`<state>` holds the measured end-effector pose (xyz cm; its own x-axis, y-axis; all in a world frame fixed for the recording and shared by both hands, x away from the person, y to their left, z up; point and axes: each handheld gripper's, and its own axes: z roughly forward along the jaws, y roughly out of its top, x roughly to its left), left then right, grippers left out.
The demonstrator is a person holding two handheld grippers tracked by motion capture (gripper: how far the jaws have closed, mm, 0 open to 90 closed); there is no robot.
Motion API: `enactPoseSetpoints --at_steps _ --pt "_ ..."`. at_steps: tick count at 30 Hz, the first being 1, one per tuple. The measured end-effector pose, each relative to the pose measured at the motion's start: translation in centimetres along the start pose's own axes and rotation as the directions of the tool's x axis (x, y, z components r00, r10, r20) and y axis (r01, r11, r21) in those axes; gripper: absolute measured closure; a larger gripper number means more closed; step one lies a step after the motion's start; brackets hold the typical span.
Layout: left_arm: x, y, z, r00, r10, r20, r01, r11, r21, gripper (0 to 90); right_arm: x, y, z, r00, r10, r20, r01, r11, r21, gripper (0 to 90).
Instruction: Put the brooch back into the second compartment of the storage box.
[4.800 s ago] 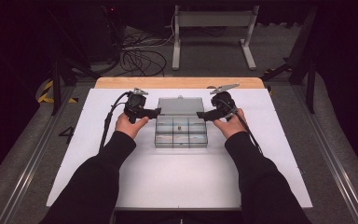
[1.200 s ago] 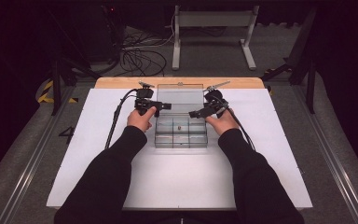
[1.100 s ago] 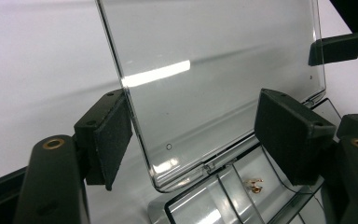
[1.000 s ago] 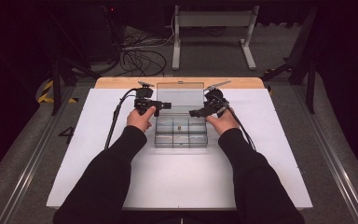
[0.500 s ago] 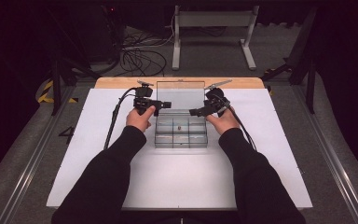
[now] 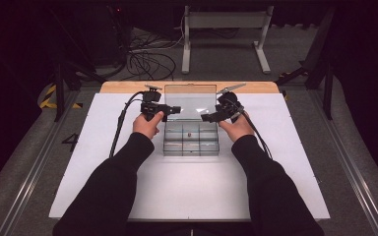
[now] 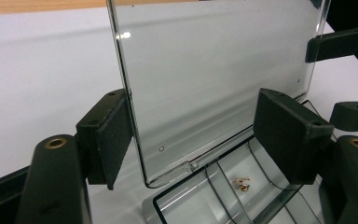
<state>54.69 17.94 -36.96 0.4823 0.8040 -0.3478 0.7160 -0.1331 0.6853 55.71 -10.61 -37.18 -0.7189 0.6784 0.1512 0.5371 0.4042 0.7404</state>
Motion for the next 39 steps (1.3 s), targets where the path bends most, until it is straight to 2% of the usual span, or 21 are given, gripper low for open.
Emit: enactPoseSetpoints --at_steps 8,14,21,28,29,33,37,39 --pt "-0.3 -0.1 -0.6 0.9973 0.064 -0.037 -0.064 0.9979 0.000 38.7 0.0 0.1 -0.9 0.9993 -0.015 0.034 0.015 1.000 0.004 32.5" --pt "-0.4 -0.2 -1.2 0.9946 0.092 -0.048 -0.092 0.9957 0.008 46.1 0.4 0.0 -1.3 0.9963 -0.041 0.076 0.041 0.999 0.006 42.8" --pt "-1.1 -0.5 -1.7 0.9799 0.169 -0.106 -0.167 0.9856 0.024 54.2 0.4 -0.2 -2.0 0.9941 -0.048 0.097 0.049 0.999 -0.006 57.3" --pt "-1.1 -0.9 -2.3 0.9800 0.178 -0.090 -0.177 0.9841 0.014 58.8 0.4 -0.5 -2.6 0.9929 -0.051 0.108 0.053 0.999 -0.011 68.9" --pt "-1.1 -1.0 -2.4 0.9778 0.188 -0.093 -0.187 0.9822 0.018 59.5 0.5 -0.5 -2.7 0.9929 -0.052 0.107 0.053 0.999 -0.010 70.1" --pt "-1.3 -1.2 -2.7 0.9751 0.201 -0.093 -0.201 0.9795 0.011 60.9 0.6 -0.7 -3.0 0.9917 -0.062 0.112 0.064 0.998 -0.012 74.6" --pt "-1.6 -1.4 -2.9 0.9783 0.194 -0.073 -0.194 0.9810 0.004 61.6 0.7 -1.1 -3.3 0.9919 -0.072 0.105 0.074 0.997 -0.018 77.9" --pt "-1.7 -1.5 -3.0 0.9749 0.208 -0.080 -0.208 0.9781 0.009 61.3 0.8 -1.2 -3.4 0.9920 -0.075 0.102 0.077 0.997 -0.020 78.1"
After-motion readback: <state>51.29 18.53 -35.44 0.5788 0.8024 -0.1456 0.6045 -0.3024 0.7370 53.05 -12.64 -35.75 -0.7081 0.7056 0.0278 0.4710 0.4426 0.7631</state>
